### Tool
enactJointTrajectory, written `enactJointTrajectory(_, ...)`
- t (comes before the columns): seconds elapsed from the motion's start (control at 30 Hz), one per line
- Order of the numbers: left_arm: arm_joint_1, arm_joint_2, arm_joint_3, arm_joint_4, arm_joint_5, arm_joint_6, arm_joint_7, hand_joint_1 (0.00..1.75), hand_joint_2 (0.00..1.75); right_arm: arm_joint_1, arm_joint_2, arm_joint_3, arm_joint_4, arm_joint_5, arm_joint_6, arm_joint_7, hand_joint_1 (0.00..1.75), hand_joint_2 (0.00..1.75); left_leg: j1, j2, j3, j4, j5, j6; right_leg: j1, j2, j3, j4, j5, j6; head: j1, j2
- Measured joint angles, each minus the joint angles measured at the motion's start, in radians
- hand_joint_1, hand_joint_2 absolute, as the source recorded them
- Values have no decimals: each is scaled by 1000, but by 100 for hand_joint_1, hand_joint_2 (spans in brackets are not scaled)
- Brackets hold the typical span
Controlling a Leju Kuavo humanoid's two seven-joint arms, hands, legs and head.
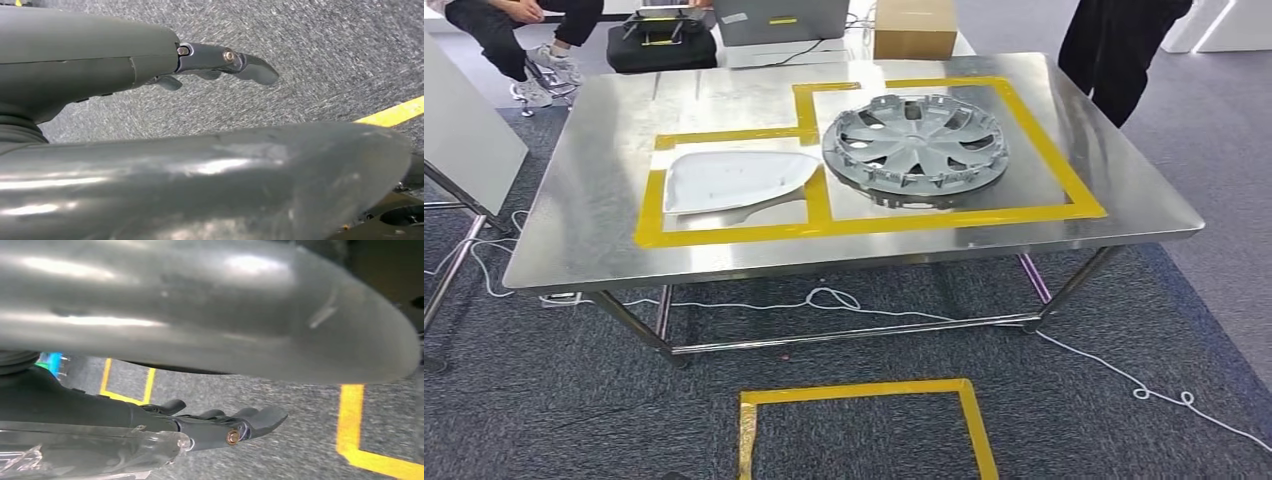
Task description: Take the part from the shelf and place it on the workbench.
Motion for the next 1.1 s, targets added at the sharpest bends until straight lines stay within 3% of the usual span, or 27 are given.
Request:
enactJointTrajectory(0.1,0,1,0,0,-1,-1,0,0,0,3,1,0,0,0,0,-1,0,0,4,0,-8,6,-4,-17,1,-2,-9,-3,17,-19,0,0)
enactJointTrajectory(0.17,1,2,0,0,-1,-1,0,0,0,2,2,0,0,0,0,-1,0,0,6,0,-40,78,-65,-26,-3,-5,-18,-8,31,-33,-3,0)
enactJointTrajectory(0.23,1,3,0,0,-1,-1,0,0,0,2,2,0,0,0,0,-1,0,0,6,0,-92,210,-146,-33,-2,-6,-36,-8,43,-37,-6,0)
enactJointTrajectory(0.27,1,3,0,0,-1,-1,0,0,0,2,2,0,0,0,0,-1,0,0,6,0,-109,260,-167,-34,-2,-6,-44,-7,48,-36,-6,0)
enactJointTrajectory(0.3,2,3,0,0,-1,-1,0,0,0,3,2,0,0,0,0,-1,0,0,6,0,-110,278,-168,-35,-2,-6,-52,-7,53,-35,-6,0)
enactJointTrajectory(0.33,2,3,0,0,-1,-1,0,0,0,4,2,0,0,0,0,-1,0,0,6,0,-92,257,-151,-34,-2,-6,-58,-7,58,-33,-6,0)
enactJointTrajectory(0.4,1,5,0,0,-2,-1,0,0,0,4,2,0,0,0,0,-1,0,0,6,1,-5,122,-91,-31,-2,-6,-66,-5,67,-25,-6,0)
enactJointTrajectory(0.47,-3,6,0,0,-2,-1,0,0,0,3,2,0,0,0,0,-1,0,0,5,0,62,4,-59,-22,2,-6,-74,0,74,-15,-5,0)
enactJointTrajectory(0.6,0,6,0,1,-2,-2,0,0,0,4,2,0,0,0,0,-2,0,0,2,0,60,-16,-46,7,0,-5,-87,8,77,6,-3,0)
enactJointTrajectory(0.63,0,6,0,1,-3,-2,0,0,0,5,2,0,0,0,0,-2,0,0,3,2,56,-17,-41,16,-1,-4,-97,30,56,12,-1,0)
enactJointTrajectory(0.7,-1,6,-1,1,-3,-2,0,0,0,5,2,0,0,0,0,-4,0,0,4,4,43,-18,-29,26,-3,-3,-139,134,-22,22,3,0)
enactJointTrajectory(0.77,-1,6,-1,1,-3,-3,0,0,0,5,2,0,0,0,0,-5,0,0,4,4,27,-17,-18,28,-4,-3,-182,266,-90,28,5,0)
enactJointTrajectory(0.8,0,6,-1,2,-3,-4,0,0,0,5,2,0,0,0,0,-6,0,0,3,5,19,-17,-12,27,-4,-3,-184,295,-99,28,5,0)
enactJointTrajectory(0.83,0,6,-1,2,-3,-4,0,0,0,6,2,0,0,0,0,-6,0,0,3,5,12,-17,-6,25,-4,-3,-164,281,-89,28,5,0)
enactJointTrajectory(0.9,0,6,-1,2,-3,-4,0,0,0,5,2,0,0,0,0,-6,0,0,4,4,3,-16,4,20,-4,-3,-67,141,-36,24,5,0)
enactJointTrajectory(0.97,0,6,-1,2,-3,-4,0,0,0,1,2,0,0,0,0,-7,0,0,3,3,-2,-16,12,10,-2,1,16,13,-5,15,4,0)
enactJointTrajectory(1.0,-1,6,-1,2,-3,-4,0,0,0,0,3,0,0,0,0,-7,0,0,2,3,-3,-16,17,4,0,3,29,-13,-3,10,4,0)
enactJointTrajectory(1.1,-1,5,-1,3,-3,-4,0,0,0,1,3,0,0,0,0,-7,0,0,3,3,-10,-14,22,-13,1,5,15,-18,6,-12,4,0)
